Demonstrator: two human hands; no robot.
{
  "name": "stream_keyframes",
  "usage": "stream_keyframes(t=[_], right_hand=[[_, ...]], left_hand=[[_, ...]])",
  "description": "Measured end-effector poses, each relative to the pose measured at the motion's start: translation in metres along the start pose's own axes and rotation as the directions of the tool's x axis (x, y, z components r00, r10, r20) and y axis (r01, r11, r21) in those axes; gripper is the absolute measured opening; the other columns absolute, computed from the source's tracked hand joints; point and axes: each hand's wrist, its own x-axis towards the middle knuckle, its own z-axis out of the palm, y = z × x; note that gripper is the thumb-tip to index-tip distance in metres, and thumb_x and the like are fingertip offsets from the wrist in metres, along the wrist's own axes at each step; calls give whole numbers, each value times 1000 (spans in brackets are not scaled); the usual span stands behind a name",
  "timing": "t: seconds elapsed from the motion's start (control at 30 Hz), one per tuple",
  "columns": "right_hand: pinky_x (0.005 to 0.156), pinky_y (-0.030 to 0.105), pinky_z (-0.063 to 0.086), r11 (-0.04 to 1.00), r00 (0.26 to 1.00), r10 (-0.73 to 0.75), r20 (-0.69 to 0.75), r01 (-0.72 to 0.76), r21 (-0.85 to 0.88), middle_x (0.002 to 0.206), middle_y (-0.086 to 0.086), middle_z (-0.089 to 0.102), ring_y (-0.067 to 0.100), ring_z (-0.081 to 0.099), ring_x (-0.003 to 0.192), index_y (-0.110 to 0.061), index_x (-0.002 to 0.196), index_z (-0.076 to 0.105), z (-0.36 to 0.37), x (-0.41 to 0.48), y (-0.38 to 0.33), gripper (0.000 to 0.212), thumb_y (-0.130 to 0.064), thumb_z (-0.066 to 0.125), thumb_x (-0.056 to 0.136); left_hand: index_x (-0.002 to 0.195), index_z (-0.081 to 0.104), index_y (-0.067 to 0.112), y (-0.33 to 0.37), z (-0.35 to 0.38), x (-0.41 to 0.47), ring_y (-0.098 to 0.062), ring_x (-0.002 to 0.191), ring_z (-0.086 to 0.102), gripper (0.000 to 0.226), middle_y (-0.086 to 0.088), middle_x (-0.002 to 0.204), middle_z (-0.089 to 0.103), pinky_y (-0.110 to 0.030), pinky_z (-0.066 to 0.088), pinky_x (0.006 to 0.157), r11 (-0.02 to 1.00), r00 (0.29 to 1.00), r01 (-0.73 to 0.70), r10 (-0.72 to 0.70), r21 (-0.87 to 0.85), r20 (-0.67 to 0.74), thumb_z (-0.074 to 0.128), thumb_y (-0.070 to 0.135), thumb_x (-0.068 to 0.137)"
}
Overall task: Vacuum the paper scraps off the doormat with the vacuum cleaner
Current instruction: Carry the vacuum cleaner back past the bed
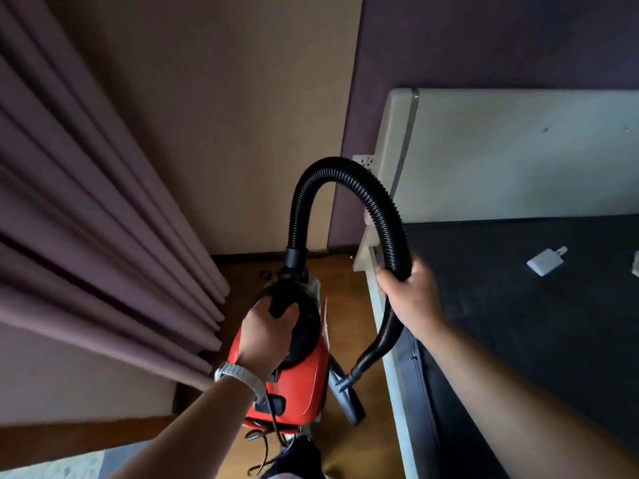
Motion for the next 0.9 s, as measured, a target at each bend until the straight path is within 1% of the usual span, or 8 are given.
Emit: stream_keyframes(t=[0.1, 0.2, 0.37, 0.5, 0.6, 0.7, 0.8, 0.9], right_hand=[[52, 38, 49, 999, 1000, -4, 29, 5, -51, 71, 19, 62, 21, 58, 57, -25, 85, 57, 6, 41, -4, 17, -14, 70, 85], [54, 40, 50, 999, 999, 18, 49, -16, -46, 67, 10, 59, 18, 57, 55, -22, 87, 58, 18, 80, -4, 15, -14, 70, 84], [57, 41, 52, 998, 996, 41, 80, -37, -56, 72, 14, 61, 22, 60, 61, -17, 89, 58, 36, 132, 19, 15, -22, 71, 82], [55, 34, 48, 997, 993, 47, 109, -40, -66, 70, 10, 62, 18, 59, 59, -17, 88, 58, 44, 178, 45, 15, -19, 72, 83], [53, 36, 47, 997, 990, 44, 135, -35, -65, 72, 17, 65, 25, 60, 56, -22, 82, 56, 54, 216, 72, 16, -21, 72, 81], [52, 41, 47, 1000, 986, 23, 164, -20, -20, 73, 23, 63, 33, 59, 57, -23, 80, 55, 67, 251, 104, 20, -12, 71, 84], [48, 32, 43, 1000, 981, -15, 192, 11, 22, 74, 27, 61, 21, 54, 54, -17, 81, 56, 82, 278, 136, 17, -8, 70, 84], [50, 34, 46, 997, 980, -40, 193, 26, 73, 76, 27, 61, 24, 57, 58, -18, 85, 58, 101, 303, 171, 15, -10, 71, 85]], left_hand=[[84, 56, 22, 11, 14, 36, -20, 46, 57, 12, -5, 63, 61, -40, 53, 47, 998, 998, 48, -46, -45, 37, 66, 28, 90], [84, 56, 22, 16, 25, 72, -20, 44, 55, 12, -6, 62, 60, -37, 52, 45, 995, 994, 94, -91, -44, 54, 64, 27, 92], [82, 52, 30, 10, 48, 120, -26, 66, 66, 15, -3, 77, 66, -42, 59, 60, 989, 989, 145, -146, 41, 29, 64, 34, 91], [89, 55, 21, 10, 74, 153, -20, 68, 59, 12, 4, 75, 59, -29, 42, 55, 984, 987, 160, -157, 84, -36, 65, 28, 92], [92, 54, 20, -1, 103, 177, -20, 72, 56, 12, 6, 76, 56, -30, 38, 61, 973, 980, 193, -186, 125, -66, 64, 28, 92], [87, 51, 22, -23, 134, 201, -9, 66, 49, 14, 9, 74, 52, -31, 34, 61, 963, 976, 216, -207, 160, -72, 63, 27, 92], [81, 51, 28, -56, 163, 230, -22, 68, 61, 16, 2, 73, 61, -33, 48, 62, 955, 973, 231, -221, 185, -74, 63, 35, 89], [87, 53, 35, -100, 192, 253, -30, 64, 66, 15, -4, 74, 67, -41, 58, 62, 947, 970, 243, -239, 210, -43, 58, 48, 84]])
